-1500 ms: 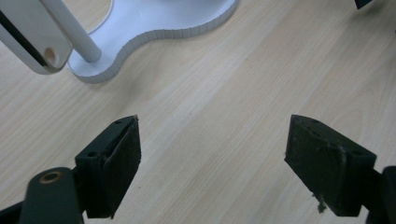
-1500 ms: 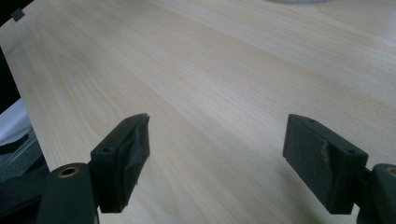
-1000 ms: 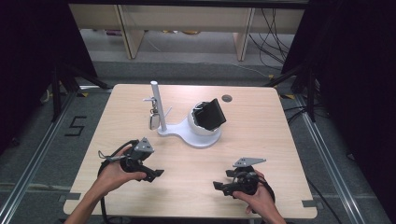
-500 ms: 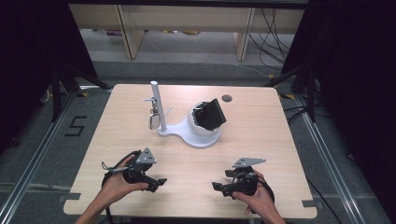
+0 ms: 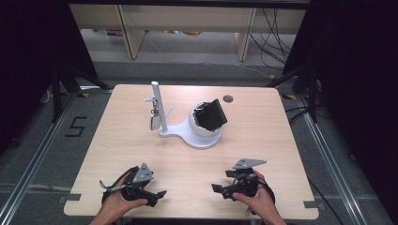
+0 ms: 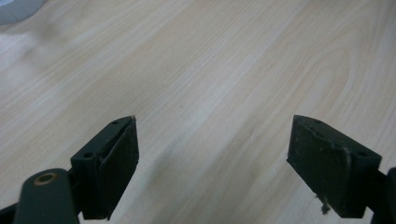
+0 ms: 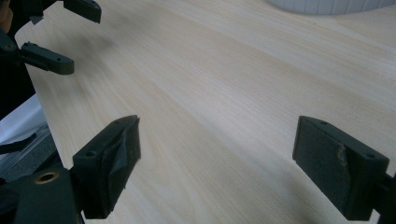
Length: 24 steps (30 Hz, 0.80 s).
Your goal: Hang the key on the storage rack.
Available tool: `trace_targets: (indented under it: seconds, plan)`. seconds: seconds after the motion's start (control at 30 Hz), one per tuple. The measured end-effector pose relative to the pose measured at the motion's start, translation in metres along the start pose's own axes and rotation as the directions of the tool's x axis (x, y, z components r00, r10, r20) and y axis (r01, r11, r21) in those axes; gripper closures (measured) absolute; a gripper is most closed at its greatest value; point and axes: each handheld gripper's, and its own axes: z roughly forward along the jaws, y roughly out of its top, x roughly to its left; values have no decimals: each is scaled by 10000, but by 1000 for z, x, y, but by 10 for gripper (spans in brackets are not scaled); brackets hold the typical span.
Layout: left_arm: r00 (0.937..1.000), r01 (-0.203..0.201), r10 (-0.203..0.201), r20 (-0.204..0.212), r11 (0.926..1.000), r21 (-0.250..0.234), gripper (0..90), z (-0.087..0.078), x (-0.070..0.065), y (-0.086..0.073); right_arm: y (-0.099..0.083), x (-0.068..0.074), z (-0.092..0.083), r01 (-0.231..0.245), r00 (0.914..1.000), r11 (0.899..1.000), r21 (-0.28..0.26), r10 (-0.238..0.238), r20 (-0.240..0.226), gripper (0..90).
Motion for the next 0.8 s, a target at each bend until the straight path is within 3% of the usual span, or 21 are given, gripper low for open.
trace_targets:
  seconds: [0.03,0.07,0.1,0.23,0.27,0.3,0.33,0.37,0.43,0.47,0.53,0.57,0.67,0.73,0.77,0.8]
  plan:
    - [9998,-186,186,-26,9998,-73,161,-2,-2,-1,0,1,0,-64,10000,10000,64,64,-22,162]
    - [9998,-174,174,-16,9998,-67,161,-4,-3,-2,0,1,-1,92,9999,9999,105,-93,94,162]
    - [10000,-33,34,30,9999,-98,161,-4,-6,-3,0,2,-1,-53,9999,9998,166,52,92,162]
    - [9997,-190,193,-152,9996,191,162,-6,-12,-10,1,0,0,412,9991,9991,98,-412,21,163]
    - [9994,-317,319,-93,9993,206,161,-6,-12,-11,1,3,-1,173,9998,9998,119,-175,107,163]
    - [9997,-233,235,-62,9994,262,161,-7,-14,-13,1,3,-1,173,9998,9998,119,-175,107,163]
    - [9991,-405,408,-93,9988,286,161,-8,-14,-13,1,2,-1,251,9996,9996,130,-253,141,162]
    - [9999,-162,163,-46,9997,198,161,-8,-17,-15,1,2,-1,256,9996,9996,134,-258,138,163]
    - [9999,-130,130,23,9998,145,161,-8,-17,-16,1,1,0,407,9990,9991,65,-408,170,162]
    - [9993,-356,358,-64,9991,237,161,-8,-15,-16,1,1,-1,490,9984,9988,54,-491,275,162]
    - [9998,-119,122,-142,9996,248,162,-8,-15,-18,1,2,0,417,9991,9991,121,-418,95,162]
    - [9998,-202,203,-91,9996,179,161,-9,-13,-18,1,1,1,414,9991,9991,123,-414,-40,163]
    - [9999,-46,47,-99,9999,104,161,-10,-13,-18,0,5,1,-46,10000,9999,157,46,-8,163]
    - [9999,-100,102,-120,9998,174,161,-9,-12,-19,0,2,1,309,9995,9995,87,-309,75,163]
    - [9999,-23,26,-164,9997,223,161,-9,-12,-20,0,5,1,-17,10000,9999,153,17,19,163]
    - [9999,-5,9,-147,9996,272,161,-8,-11,-20,0,5,1,51,10000,9999,125,-52,39,163]
